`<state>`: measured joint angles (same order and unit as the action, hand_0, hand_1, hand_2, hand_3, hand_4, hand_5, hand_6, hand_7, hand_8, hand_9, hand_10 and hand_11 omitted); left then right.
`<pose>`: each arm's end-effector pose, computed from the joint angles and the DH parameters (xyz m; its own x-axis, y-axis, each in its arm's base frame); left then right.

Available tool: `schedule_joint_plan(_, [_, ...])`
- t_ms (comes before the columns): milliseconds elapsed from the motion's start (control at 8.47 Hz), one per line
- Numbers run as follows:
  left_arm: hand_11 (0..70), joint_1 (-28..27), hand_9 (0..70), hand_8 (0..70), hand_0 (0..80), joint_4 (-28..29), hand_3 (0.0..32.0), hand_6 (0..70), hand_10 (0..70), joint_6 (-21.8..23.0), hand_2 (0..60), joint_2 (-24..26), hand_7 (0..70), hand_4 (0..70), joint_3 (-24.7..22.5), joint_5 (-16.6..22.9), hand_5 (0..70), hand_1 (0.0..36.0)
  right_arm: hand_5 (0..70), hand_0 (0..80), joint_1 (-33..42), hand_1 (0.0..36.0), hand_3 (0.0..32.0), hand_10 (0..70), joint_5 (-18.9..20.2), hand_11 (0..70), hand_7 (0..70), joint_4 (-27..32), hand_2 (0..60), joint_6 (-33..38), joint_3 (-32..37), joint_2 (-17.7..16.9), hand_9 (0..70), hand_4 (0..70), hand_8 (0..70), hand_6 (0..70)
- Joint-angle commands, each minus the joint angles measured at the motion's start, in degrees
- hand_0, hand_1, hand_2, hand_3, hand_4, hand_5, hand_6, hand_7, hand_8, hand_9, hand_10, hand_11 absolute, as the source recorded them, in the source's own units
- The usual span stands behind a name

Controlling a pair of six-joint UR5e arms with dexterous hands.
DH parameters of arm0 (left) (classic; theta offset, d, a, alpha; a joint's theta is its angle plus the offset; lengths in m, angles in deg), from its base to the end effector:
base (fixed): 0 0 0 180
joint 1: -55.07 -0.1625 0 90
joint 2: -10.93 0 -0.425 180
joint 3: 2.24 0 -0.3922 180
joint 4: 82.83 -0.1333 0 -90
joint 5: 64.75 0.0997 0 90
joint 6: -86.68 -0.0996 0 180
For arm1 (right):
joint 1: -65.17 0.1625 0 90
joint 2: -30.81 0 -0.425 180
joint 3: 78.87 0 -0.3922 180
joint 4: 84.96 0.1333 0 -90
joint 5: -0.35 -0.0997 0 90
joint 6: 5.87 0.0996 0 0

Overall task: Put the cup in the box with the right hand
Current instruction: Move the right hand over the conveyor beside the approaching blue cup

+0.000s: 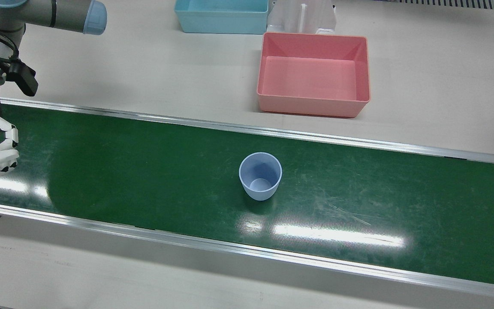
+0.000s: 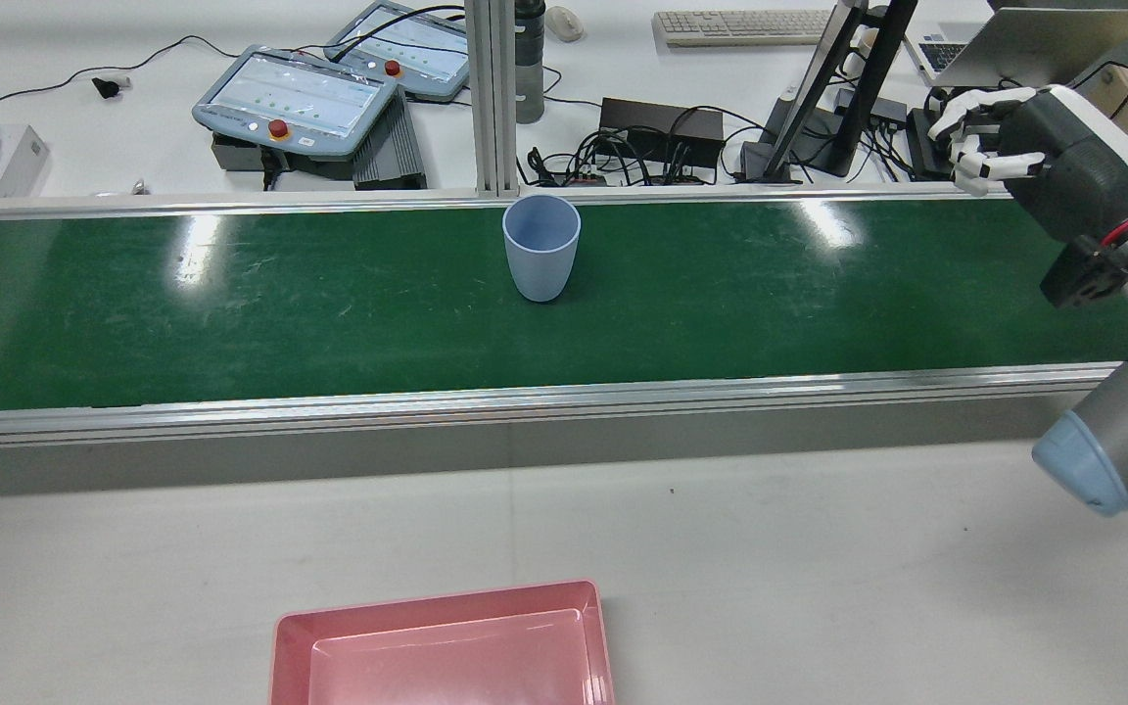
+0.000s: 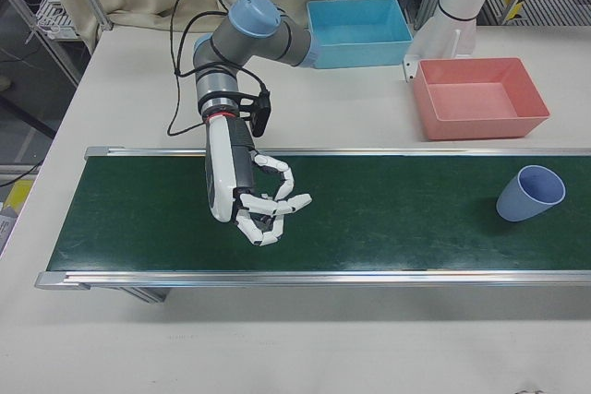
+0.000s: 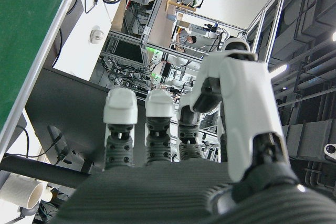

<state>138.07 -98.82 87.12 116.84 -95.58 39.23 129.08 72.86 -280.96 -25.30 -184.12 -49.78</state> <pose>-0.0367 -0.5979 0.5360 -0.9337 -0.3581 -0.0061 -0.0141 0.0537 -0.9985 -0.0886 -0.5521 0.5024 -0.9531 0.0989 0.2862 -0.2660 0.1783 -0.9474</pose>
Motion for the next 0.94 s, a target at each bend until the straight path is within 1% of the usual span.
schedule_joint_plan(0, [0.0, -0.03, 0.0, 0.0, 0.0, 0.0, 0.0, 0.0, 0.0, 0.0, 0.0, -0.01, 0.0, 0.0, 0.0, 0.0, 0.0, 0.0, 22.1, 68.8, -0.1, 36.0, 0.0, 64.5, 0.0, 70.0, 70.0, 0.0, 60.0, -0.09, 0.22, -0.01, 70.0, 47.2, 62.2, 31.7])
schedule_joint_plan(118, [0.0, 0.05, 0.0, 0.0, 0.0, 0.0, 0.0, 0.0, 0.0, 0.0, 0.0, -0.01, 0.0, 0.0, 0.0, 0.0, 0.0, 0.0, 22.1, 70.4, -0.1, 36.0, 0.0, 64.5, 0.0, 70.0, 70.0, 0.0, 60.0, 0.0, 0.31, -0.01, 70.0, 49.6, 62.2, 31.7])
schedule_joint_plan(236, [0.0, -0.03, 0.0, 0.0, 0.0, 0.0, 0.0, 0.0, 0.0, 0.0, 0.0, -0.01, 0.0, 0.0, 0.0, 0.0, 0.0, 0.0, 22.1, 70.4, -0.19, 36.0, 0.0, 64.4, 0.0, 70.0, 70.0, 0.0, 60.0, -0.09, 0.49, -0.01, 70.0, 49.3, 62.2, 31.7])
schedule_joint_plan(354, [0.0, -0.03, 0.0, 0.0, 0.0, 0.0, 0.0, 0.0, 0.0, 0.0, 0.0, -0.01, 0.0, 0.0, 0.0, 0.0, 0.0, 0.0, 22.0, 65.1, -0.28, 36.0, 0.0, 64.4, 0.0, 70.0, 70.0, 0.09, 60.0, -0.09, 0.58, -0.01, 70.0, 43.3, 62.2, 31.6])
schedule_joint_plan(472, [0.0, -0.03, 0.0, 0.0, 0.0, 0.0, 0.0, 0.0, 0.0, 0.0, 0.0, -0.01, 0.0, 0.0, 0.0, 0.0, 0.0, 0.0, 22.0, 66.9, -0.28, 36.0, 0.0, 64.5, -0.09, 70.0, 70.0, 0.09, 60.0, -0.09, 0.58, -0.01, 70.0, 45.3, 62.2, 31.6])
schedule_joint_plan(590, [0.0, -0.03, 0.0, 0.0, 0.0, 0.0, 0.0, 0.0, 0.0, 0.0, 0.0, -0.01, 0.0, 0.0, 0.0, 0.0, 0.0, 0.0, 22.0, 66.3, -0.28, 36.0, 0.0, 64.5, -0.09, 70.0, 70.0, 0.09, 60.0, -0.09, 0.58, -0.01, 70.0, 44.9, 62.2, 31.6])
schedule_joint_plan(708, [0.0, -0.03, 0.0, 0.0, 0.0, 0.0, 0.0, 0.0, 0.0, 0.0, 0.0, -0.01, 0.0, 0.0, 0.0, 0.0, 0.0, 0.0, 22.0, 68.3, -0.45, 36.0, 0.0, 64.5, -0.09, 70.0, 70.0, 0.09, 60.0, -0.09, 0.58, -0.01, 70.0, 47.5, 62.4, 31.7])
schedule_joint_plan(827, [0.0, -0.03, 0.0, 0.0, 0.0, 0.0, 0.0, 0.0, 0.0, 0.0, 0.0, -0.01, 0.0, 0.0, 0.0, 0.0, 0.0, 0.0, 22.0, 65.7, -0.54, 36.0, 0.0, 64.4, -0.09, 70.0, 70.0, 0.09, 60.0, -0.09, 0.66, -0.01, 70.0, 44.3, 62.3, 31.7])
